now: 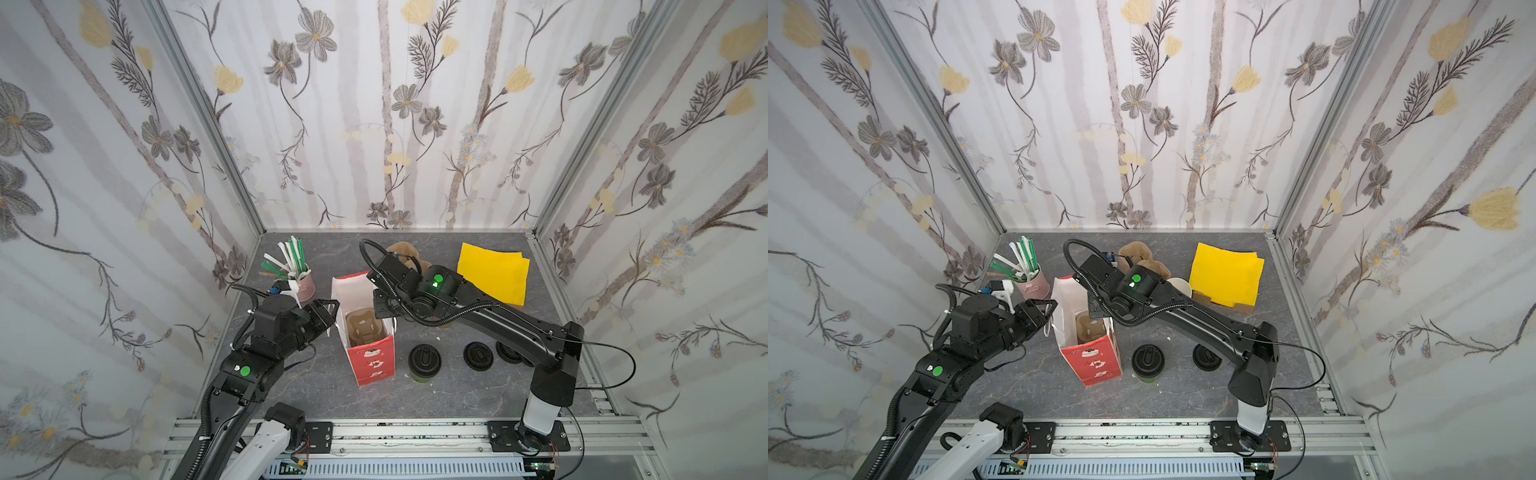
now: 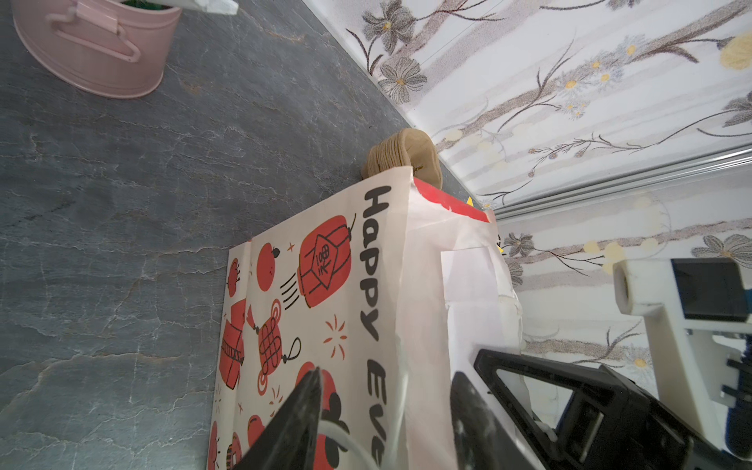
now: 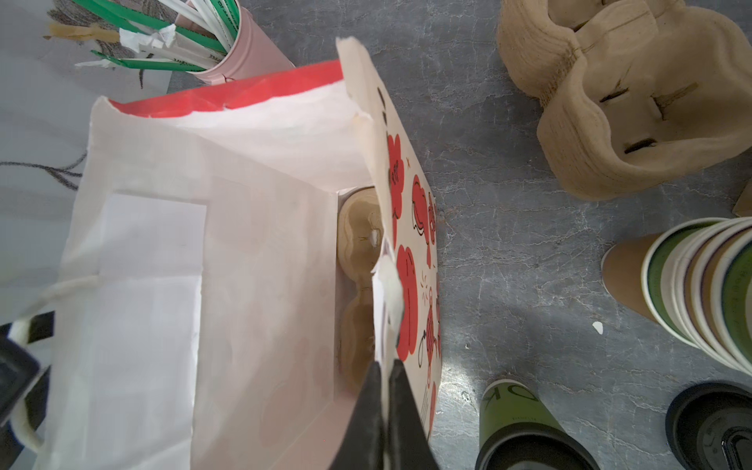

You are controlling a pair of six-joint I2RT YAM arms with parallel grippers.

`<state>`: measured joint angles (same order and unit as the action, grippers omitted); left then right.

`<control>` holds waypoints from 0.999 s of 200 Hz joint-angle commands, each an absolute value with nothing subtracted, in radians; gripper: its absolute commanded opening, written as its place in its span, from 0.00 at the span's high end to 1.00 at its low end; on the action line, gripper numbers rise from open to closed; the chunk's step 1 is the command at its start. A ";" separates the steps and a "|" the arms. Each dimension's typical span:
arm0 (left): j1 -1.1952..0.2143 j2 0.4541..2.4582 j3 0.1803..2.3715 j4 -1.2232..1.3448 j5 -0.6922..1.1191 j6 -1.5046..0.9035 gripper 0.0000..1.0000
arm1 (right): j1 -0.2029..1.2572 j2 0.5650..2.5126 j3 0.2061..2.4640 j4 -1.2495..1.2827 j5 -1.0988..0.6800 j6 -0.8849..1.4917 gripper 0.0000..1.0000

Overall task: Pack a coffee takeout order
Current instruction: Place the takeout bag at the center of the table.

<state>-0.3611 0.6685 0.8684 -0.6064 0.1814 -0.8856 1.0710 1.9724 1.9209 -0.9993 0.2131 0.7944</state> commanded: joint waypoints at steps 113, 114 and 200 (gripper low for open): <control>-0.359 0.644 0.901 -0.575 0.069 -0.883 0.39 | 1.140 1.641 1.754 -1.274 0.333 1.079 0.27; -0.359 0.643 0.901 -0.574 0.068 -0.883 0.39 | 1.143 1.636 1.746 -1.275 0.333 1.085 0.27; -0.358 0.603 0.889 -0.575 -0.082 -0.887 0.42 | 1.196 1.442 1.225 -0.966 0.118 1.373 0.21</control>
